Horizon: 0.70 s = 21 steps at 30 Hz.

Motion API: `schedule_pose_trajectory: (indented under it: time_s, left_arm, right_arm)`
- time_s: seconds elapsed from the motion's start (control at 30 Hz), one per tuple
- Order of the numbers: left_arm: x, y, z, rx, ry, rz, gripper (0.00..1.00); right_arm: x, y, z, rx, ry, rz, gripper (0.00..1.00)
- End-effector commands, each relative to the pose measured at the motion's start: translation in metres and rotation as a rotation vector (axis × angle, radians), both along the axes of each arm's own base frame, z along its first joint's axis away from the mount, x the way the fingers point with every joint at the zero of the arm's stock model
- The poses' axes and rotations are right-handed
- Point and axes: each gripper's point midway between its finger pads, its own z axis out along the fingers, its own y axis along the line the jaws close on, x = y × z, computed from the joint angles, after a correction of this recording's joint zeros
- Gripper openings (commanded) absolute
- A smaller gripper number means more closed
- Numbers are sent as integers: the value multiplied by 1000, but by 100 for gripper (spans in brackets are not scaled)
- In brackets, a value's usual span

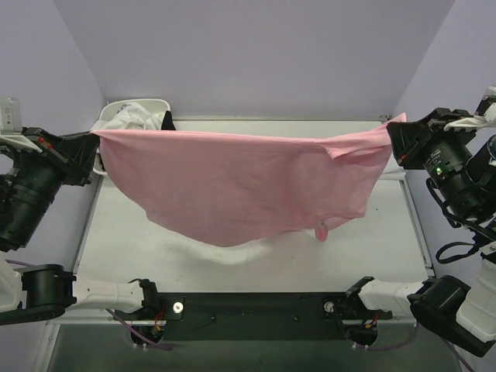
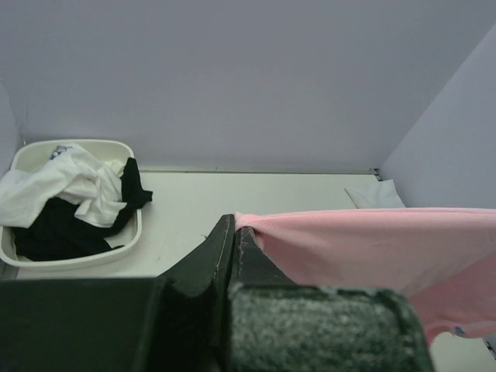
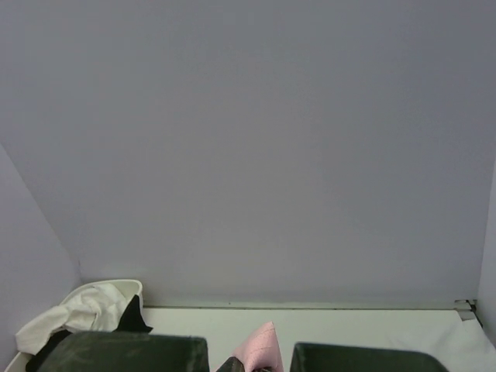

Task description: Fold and stack the t-shirts

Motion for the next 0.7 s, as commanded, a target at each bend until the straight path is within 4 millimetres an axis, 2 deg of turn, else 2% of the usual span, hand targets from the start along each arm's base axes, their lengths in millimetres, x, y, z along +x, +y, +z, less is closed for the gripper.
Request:
schedule_pose_trajectory:
  time_s: [0.0, 0.07, 0.2, 0.3, 0.33, 0.37, 0.4, 0.53, 0.57, 0.67]
  left_arm:
    - [10, -8, 33, 4, -90, 58, 0]
    - [10, -17, 38, 20, -113, 22, 0]
    - [10, -41, 37, 21, -119, -43, 0]
    - [5, -56, 33, -11, -108, -123, 0]
    - [3, -59, 33, -22, -107, -144, 0]
    - [0, -64, 33, -33, -112, -185, 0]
    - [-4, -62, 35, -68, -115, -205, 0]
    - [-24, -67, 49, -149, -180, -358, 0]
    - [-34, -71, 54, -162, -208, -426, 0]
    - [-53, -68, 65, -220, -249, -531, 0]
  right_arm:
    - [6, 3, 17, -2, -62, 6, 0]
    - [-1, 8, 27, 20, -101, 55, 0]
    - [-11, 24, 29, 6, -135, 176, 0]
    - [-31, 34, 34, 9, -168, 292, 0]
    - [-43, 31, 39, 10, -200, 318, 0]
    - [-54, 36, 45, 16, -229, 379, 0]
    - [-63, 35, 51, 21, -260, 402, 0]
    - [-113, 22, 78, 54, -414, 496, 0]
    - [-121, 20, 80, 61, -432, 511, 0]
    - [-142, 17, 84, 90, -468, 556, 0]
